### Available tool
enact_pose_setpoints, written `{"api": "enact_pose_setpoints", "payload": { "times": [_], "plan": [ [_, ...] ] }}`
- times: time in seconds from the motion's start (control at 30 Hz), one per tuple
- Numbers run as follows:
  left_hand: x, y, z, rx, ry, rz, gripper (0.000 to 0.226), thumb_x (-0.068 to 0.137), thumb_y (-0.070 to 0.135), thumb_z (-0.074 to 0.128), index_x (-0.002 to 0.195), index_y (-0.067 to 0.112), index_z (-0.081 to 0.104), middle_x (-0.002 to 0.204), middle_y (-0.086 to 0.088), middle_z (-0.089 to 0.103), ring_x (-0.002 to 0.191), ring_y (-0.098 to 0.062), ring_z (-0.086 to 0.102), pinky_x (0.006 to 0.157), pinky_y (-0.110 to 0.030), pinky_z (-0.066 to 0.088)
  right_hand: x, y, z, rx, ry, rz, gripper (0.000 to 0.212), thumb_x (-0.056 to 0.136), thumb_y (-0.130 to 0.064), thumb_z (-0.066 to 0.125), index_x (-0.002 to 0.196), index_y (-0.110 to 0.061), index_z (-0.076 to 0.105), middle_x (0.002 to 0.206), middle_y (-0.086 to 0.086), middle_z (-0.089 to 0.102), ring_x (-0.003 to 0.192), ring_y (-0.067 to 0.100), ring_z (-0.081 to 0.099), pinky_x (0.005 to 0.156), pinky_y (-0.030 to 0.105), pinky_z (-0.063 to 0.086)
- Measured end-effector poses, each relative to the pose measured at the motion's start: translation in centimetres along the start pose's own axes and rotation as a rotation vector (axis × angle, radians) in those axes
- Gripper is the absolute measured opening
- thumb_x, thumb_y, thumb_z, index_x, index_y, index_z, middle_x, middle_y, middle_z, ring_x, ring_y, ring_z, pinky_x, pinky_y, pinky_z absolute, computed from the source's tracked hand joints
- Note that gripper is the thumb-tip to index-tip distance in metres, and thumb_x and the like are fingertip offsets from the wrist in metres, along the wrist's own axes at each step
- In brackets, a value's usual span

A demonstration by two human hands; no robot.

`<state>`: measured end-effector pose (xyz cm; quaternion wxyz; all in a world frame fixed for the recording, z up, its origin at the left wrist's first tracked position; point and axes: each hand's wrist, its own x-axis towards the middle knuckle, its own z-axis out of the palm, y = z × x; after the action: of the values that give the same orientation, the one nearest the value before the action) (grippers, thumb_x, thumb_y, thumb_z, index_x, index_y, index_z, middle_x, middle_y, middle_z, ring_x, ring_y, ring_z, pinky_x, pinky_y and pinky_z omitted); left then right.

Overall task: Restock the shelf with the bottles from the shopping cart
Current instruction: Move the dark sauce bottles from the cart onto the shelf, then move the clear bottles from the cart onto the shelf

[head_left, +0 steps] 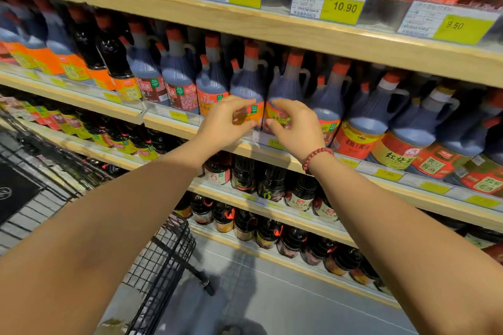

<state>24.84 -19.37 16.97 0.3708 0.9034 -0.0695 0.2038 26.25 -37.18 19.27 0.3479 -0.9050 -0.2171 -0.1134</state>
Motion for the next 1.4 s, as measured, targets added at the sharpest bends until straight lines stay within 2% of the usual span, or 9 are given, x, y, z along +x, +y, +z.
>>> {"api": "enact_pose_setpoints", "payload": {
  "times": [0.13,0.43,0.73,0.9,1.03,1.17,1.23,1.3,1.4],
  "plan": [
    [-4.1,0.0,-2.9,0.019,0.087,-0.105,0.043,0.080,0.022,0.072,0.122,0.018,0.062,0.107,0.000,0.062,0.099,-0.014,0.060,0.087,-0.033,0.051,-0.9,-1.8,1.2,0.046,-0.073,-0.089,0.039,0.082,-0.022,0.065,0.120,-0.015,0.059,0.112,0.007,0.063,0.103,0.023,0.059,0.089,0.037,0.049],
    [-16.7,-2.0,-12.6,0.201,0.237,-0.468,0.042,0.084,0.025,0.069,0.125,0.021,0.059,0.113,0.004,0.058,0.101,-0.007,0.053,0.093,-0.024,0.041,-3.6,-9.9,8.4,0.192,-0.322,-0.249,0.040,0.085,-0.024,0.063,0.124,-0.018,0.057,0.119,0.005,0.061,0.102,0.021,0.059,0.088,0.040,0.051],
    [-32.7,-8.4,-19.6,0.221,0.531,-0.921,0.040,0.081,0.024,0.073,0.118,0.009,0.064,0.113,-0.008,0.063,0.107,-0.023,0.059,0.094,-0.035,0.047,-7.7,-20.3,20.6,0.181,-0.669,-0.435,0.039,0.088,-0.024,0.060,0.126,-0.017,0.055,0.122,0.007,0.057,0.107,0.024,0.057,0.092,0.034,0.048],
    [-38.4,-10.2,-18.9,0.063,0.571,-1.054,0.052,0.074,0.050,0.061,0.114,0.018,0.066,0.104,0.003,0.065,0.091,-0.013,0.061,0.078,-0.026,0.049,-11.4,-22.7,26.8,0.159,-0.880,-0.434,0.040,0.088,-0.025,0.060,0.127,-0.019,0.054,0.131,0.004,0.052,0.117,0.022,0.053,0.099,0.034,0.044],
    [-40.5,-11.4,-16.2,0.030,0.542,-1.191,0.035,0.084,0.014,0.066,0.119,0.012,0.063,0.102,-0.003,0.059,0.093,-0.020,0.061,0.079,-0.025,0.048,-14.5,-21.9,30.1,0.094,-1.022,-0.401,0.034,0.087,-0.021,0.061,0.119,-0.012,0.059,0.122,0.009,0.059,0.109,0.024,0.057,0.091,0.029,0.045],
    [-41.9,-12.1,-12.5,-0.076,0.484,-1.255,0.035,0.084,0.007,0.066,0.119,0.009,0.061,0.105,0.000,0.055,0.092,-0.013,0.054,0.073,-0.012,0.043,-16.6,-19.9,32.7,0.055,-1.129,-0.367,0.040,0.085,-0.030,0.063,0.122,-0.020,0.058,0.122,0.002,0.059,0.110,0.022,0.057,0.091,0.039,0.049],
    [-42.2,-12.2,-11.0,-0.096,0.474,-1.294,0.036,0.084,0.007,0.067,0.119,0.011,0.062,0.104,0.005,0.055,0.092,-0.009,0.052,0.079,-0.013,0.045,-17.2,-19.0,34.0,0.055,-1.167,-0.340,0.040,0.084,-0.032,0.063,0.121,-0.020,0.058,0.121,0.002,0.059,0.109,0.021,0.057,0.092,0.036,0.049],
    [-42.6,-12.7,-9.4,-0.061,0.454,-1.305,0.038,0.082,0.014,0.070,0.120,0.015,0.063,0.111,0.000,0.059,0.101,-0.013,0.055,0.093,-0.026,0.046,-17.6,-18.3,35.1,0.051,-1.216,-0.322,0.039,0.083,-0.030,0.065,0.119,-0.018,0.060,0.118,0.003,0.061,0.107,0.020,0.057,0.091,0.030,0.046],
    [-42.7,-13.2,-8.4,-0.059,0.380,-1.378,0.044,0.085,0.021,0.066,0.128,0.017,0.056,0.125,-0.003,0.056,0.118,-0.018,0.050,0.098,-0.014,0.030,-18.6,-17.2,36.6,0.071,-1.281,-0.296,0.038,0.078,-0.029,0.069,0.114,-0.024,0.061,0.111,0.002,0.064,0.104,0.021,0.058,0.089,0.033,0.048]
  ]
}}
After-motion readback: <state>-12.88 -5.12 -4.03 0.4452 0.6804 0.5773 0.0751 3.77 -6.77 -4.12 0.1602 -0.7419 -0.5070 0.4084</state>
